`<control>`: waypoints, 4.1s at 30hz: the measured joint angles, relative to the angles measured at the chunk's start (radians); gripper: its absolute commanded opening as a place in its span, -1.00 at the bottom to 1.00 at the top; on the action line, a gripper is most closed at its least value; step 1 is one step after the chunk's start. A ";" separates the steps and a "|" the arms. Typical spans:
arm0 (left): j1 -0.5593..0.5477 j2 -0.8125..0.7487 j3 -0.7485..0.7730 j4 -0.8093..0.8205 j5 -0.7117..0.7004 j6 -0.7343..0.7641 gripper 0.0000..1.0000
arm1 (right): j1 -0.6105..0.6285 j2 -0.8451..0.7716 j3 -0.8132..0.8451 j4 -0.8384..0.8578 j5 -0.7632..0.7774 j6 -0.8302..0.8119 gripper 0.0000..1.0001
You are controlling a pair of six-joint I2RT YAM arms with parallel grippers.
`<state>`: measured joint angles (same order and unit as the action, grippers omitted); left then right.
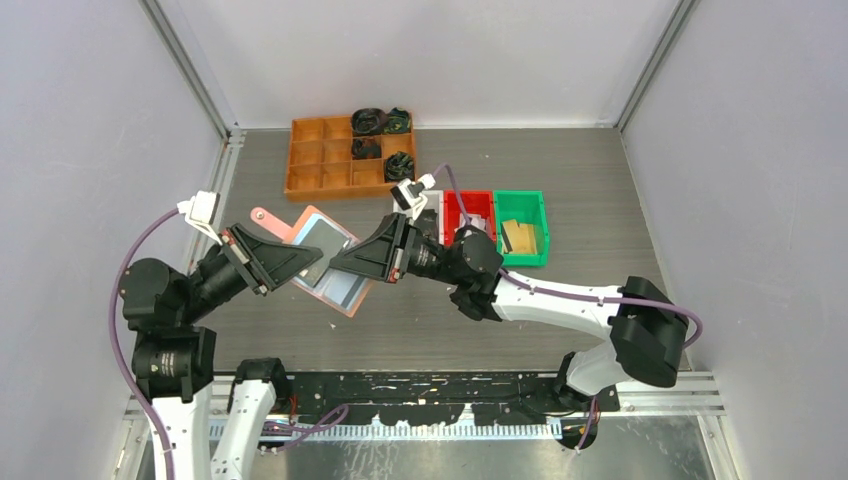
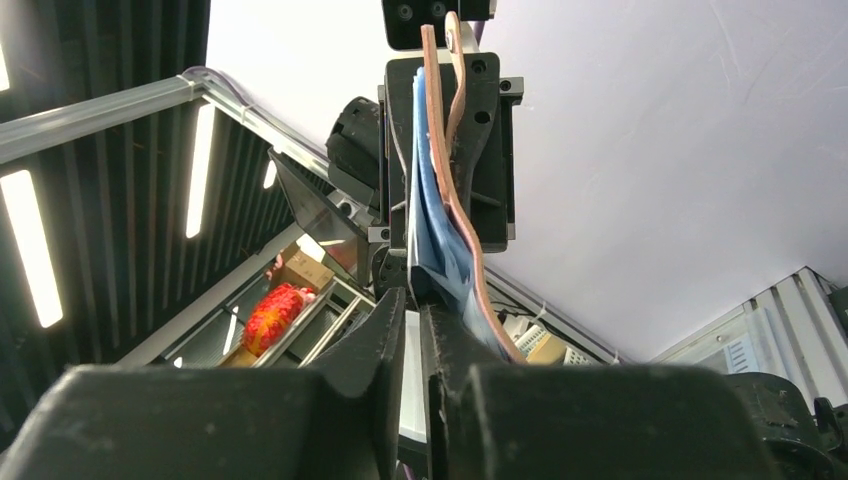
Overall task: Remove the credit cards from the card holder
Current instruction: Remove the credit card from the card holder.
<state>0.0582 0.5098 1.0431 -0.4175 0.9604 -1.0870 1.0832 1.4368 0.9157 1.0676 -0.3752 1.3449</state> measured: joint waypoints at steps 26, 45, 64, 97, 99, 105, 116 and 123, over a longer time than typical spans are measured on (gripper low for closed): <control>0.008 -0.015 0.026 -0.036 -0.087 0.074 -1.00 | 0.009 -0.070 -0.014 -0.101 0.041 -0.045 0.03; 0.010 -0.043 0.020 -0.019 -0.055 0.072 -0.95 | 0.015 -0.010 0.059 -0.101 0.035 -0.035 -0.04; 0.018 -0.048 -0.010 0.065 -0.089 -0.013 -0.52 | 0.031 0.170 0.143 0.214 0.042 0.061 -0.19; 0.006 -0.052 0.034 -0.024 -0.123 0.023 -0.99 | 0.061 0.112 0.039 0.245 0.145 0.042 -0.15; 0.006 -0.052 0.034 -0.024 -0.123 0.023 -1.00 | 0.061 0.112 0.040 0.244 0.147 0.042 -0.23; 0.008 -0.054 0.035 -0.019 -0.127 0.026 -1.00 | 0.061 0.135 0.055 0.241 0.147 0.048 -0.57; 0.007 -0.051 0.070 -0.053 -0.134 0.069 -0.96 | 0.061 0.136 0.054 0.219 0.151 0.032 -0.91; 0.006 -0.039 0.086 -0.077 -0.135 0.078 -0.76 | 0.061 0.086 0.022 0.168 0.164 -0.003 -0.95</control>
<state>0.0647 0.4713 1.1294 -0.4946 0.8253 -1.0092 1.1446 1.5227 0.9375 1.2358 -0.2108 1.3418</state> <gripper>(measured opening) 0.101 0.067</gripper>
